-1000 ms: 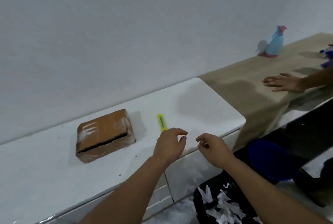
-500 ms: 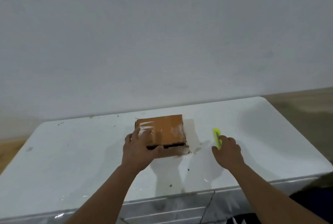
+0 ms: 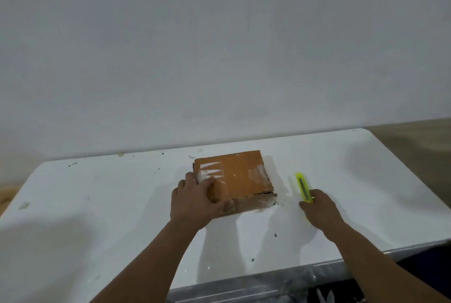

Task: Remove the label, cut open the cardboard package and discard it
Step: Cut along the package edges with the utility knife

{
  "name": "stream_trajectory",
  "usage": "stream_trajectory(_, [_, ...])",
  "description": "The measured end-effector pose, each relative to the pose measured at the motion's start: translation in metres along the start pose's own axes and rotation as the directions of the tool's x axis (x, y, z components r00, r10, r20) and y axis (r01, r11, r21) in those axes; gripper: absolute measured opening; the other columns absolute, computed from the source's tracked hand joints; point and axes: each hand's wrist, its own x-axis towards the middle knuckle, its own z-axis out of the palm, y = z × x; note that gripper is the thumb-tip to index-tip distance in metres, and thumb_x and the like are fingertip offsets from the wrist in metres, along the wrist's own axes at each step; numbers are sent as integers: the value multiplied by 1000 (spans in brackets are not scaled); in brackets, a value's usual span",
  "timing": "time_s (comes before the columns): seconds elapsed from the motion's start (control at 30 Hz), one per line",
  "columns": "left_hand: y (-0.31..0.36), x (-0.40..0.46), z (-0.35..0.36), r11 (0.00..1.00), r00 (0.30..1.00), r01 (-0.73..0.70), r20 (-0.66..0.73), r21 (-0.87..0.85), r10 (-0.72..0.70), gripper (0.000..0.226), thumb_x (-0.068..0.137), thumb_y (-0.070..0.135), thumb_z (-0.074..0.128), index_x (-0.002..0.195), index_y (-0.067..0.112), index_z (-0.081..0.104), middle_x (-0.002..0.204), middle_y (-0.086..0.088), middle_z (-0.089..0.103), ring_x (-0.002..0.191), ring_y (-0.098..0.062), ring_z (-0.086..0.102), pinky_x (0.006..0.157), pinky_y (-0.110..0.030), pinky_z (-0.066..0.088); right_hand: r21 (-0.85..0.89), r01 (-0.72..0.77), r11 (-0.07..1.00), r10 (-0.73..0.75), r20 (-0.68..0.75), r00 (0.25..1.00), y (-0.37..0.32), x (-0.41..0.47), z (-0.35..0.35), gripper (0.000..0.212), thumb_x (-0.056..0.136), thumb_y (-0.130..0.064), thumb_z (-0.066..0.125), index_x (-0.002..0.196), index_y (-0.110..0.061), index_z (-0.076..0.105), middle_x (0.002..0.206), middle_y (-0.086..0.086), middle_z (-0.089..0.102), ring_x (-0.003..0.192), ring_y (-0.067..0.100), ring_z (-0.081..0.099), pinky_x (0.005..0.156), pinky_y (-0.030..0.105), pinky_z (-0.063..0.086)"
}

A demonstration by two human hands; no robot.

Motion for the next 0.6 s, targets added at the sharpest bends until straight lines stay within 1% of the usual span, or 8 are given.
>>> stream_trajectory(0.1, [5, 5, 0, 999, 998, 52, -27, 15, -52, 85, 60, 96, 41, 126, 45, 55, 123, -2, 47, 115, -25, 47, 98, -41, 42, 154, 0, 988, -11, 70, 998, -18, -12, 8, 27, 90, -17, 57, 116, -12, 53, 92, 11, 63, 79, 25, 62, 64, 33, 42])
stream_trajectory(0.2, [8, 7, -1, 996, 997, 80, -13, 27, -79, 82, 58, 97, 39, 120, 47, 57, 126, -3, 46, 118, -27, 46, 101, -45, 40, 360, 8, 933, -64, 144, 987, -38, -25, 15, 23, 94, -14, 54, 116, -13, 49, 91, 14, 68, 69, 22, 64, 62, 31, 44])
stream_trajectory(0.27, [8, 7, -4, 996, 997, 79, 19, 35, -80, 83, 57, 98, 40, 123, 48, 56, 128, -2, 43, 120, -28, 44, 105, -47, 36, 483, -5, 876, -98, 187, 977, -50, -34, 22, 21, 94, -12, 54, 112, -16, 48, 91, 17, 70, 67, 24, 66, 62, 33, 48])
stream_trajectory(0.33, [7, 7, -7, 997, 996, 72, 59, 27, -74, 86, 57, 98, 42, 128, 49, 54, 132, -3, 40, 125, -29, 41, 111, -50, 29, 598, -31, 801, -121, 213, 969, -59, -38, 31, 19, 94, -9, 54, 110, -16, 47, 94, 17, 71, 75, 29, 72, 65, 36, 53])
stream_trajectory(0.4, [3, 6, -9, 998, 995, 62, 74, 14, -63, 87, 60, 96, 43, 134, 50, 49, 136, -4, 38, 128, -30, 38, 115, -51, 22, 666, -52, 745, -126, 216, 968, -67, -36, 38, 20, 95, -6, 51, 111, -16, 46, 96, 18, 71, 84, 32, 73, 70, 38, 56])
stream_trajectory(0.47, [-6, 3, -9, 999, 997, 35, 65, -2, -35, 87, 63, 95, 41, 138, 51, 45, 138, -4, 37, 129, -30, 35, 117, -50, 19, 680, -49, 731, -124, 204, 971, -74, -29, 42, 29, 89, -6, 58, 113, -18, 46, 101, 17, 70, 92, 30, 72, 76, 37, 57])
stream_trajectory(0.53, [-16, -3, -10, 1000, 999, -3, 39, -9, 3, 88, 61, 96, 33, 138, 54, 45, 136, -3, 38, 128, -28, 33, 117, -49, 16, 668, -35, 744, -136, 202, 970, -78, -22, 44, 37, 82, -13, 68, 111, -24, 47, 110, 12, 66, 99, 26, 69, 80, 37, 57])
stream_trajectory(0.6, [-24, -9, -10, 999, 999, -43, 0, -20, 43, 83, 62, 95, 28, 132, 56, 51, 134, 0, 39, 129, -27, 32, 118, -49, 14, 647, -13, 763, -165, 213, 963, -84, -16, 45, 33, 82, -18, 70, 106, -29, 49, 115, 10, 63, 103, 24, 66, 83, 37, 56])
